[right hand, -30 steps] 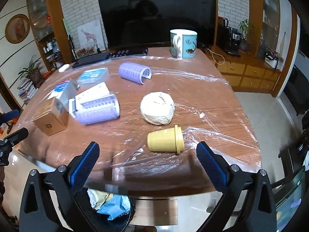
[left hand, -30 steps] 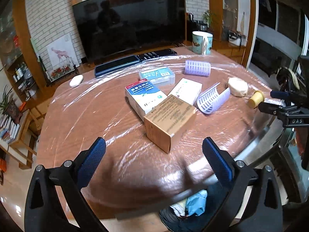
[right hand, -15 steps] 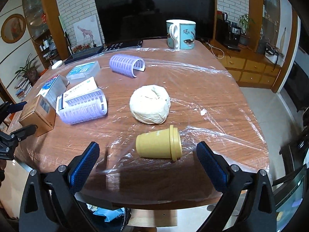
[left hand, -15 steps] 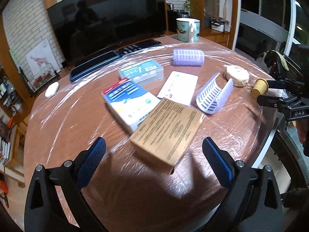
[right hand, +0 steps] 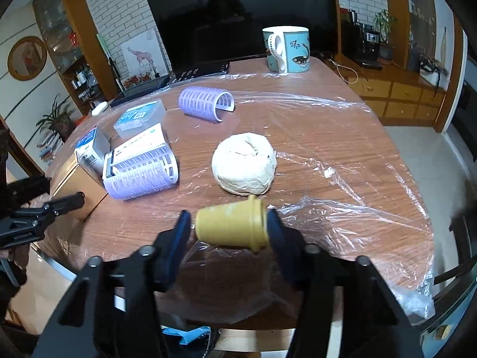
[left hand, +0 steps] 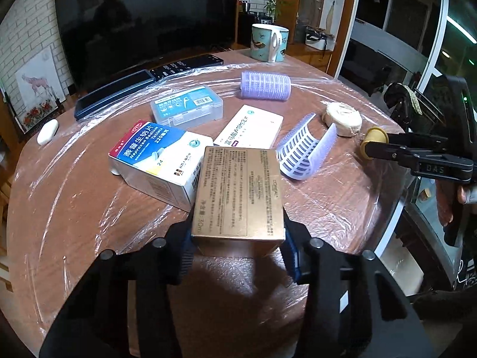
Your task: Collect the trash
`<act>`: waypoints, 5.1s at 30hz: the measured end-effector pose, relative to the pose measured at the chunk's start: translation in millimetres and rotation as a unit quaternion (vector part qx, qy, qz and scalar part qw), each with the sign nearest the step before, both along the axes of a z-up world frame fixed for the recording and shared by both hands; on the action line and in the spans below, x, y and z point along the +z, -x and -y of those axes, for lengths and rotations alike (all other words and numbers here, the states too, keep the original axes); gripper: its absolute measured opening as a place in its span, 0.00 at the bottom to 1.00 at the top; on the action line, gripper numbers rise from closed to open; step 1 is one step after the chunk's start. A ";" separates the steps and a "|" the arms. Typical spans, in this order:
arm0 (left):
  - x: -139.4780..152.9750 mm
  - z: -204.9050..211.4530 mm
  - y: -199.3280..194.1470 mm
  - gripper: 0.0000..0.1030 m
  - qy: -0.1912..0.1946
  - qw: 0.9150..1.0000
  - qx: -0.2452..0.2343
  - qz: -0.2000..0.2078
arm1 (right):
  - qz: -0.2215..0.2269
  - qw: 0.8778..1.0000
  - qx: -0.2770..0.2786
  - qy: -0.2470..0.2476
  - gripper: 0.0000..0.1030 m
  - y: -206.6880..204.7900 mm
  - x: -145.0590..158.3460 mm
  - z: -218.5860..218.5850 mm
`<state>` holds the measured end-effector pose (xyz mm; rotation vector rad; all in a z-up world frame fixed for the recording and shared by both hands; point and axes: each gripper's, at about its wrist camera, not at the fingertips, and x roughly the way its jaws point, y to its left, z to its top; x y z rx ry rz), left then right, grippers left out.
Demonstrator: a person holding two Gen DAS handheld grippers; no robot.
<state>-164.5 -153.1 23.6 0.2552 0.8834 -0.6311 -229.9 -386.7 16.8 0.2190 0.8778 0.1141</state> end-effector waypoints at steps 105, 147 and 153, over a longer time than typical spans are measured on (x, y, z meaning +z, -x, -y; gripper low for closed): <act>-6.2 -10.4 160.0 0.46 -0.019 0.989 0.142 -0.030 | -0.043 0.982 0.183 0.018 0.43 112.1 17.8 -102.2; -60.8 -6.7 147.5 0.46 -0.082 0.984 0.148 -0.062 | -0.099 0.977 0.180 0.062 0.43 91.8 -45.5 -121.9; -63.1 -3.3 147.9 0.46 -0.097 0.982 0.149 -0.060 | -0.106 0.976 0.182 0.063 0.43 90.4 -51.8 -123.4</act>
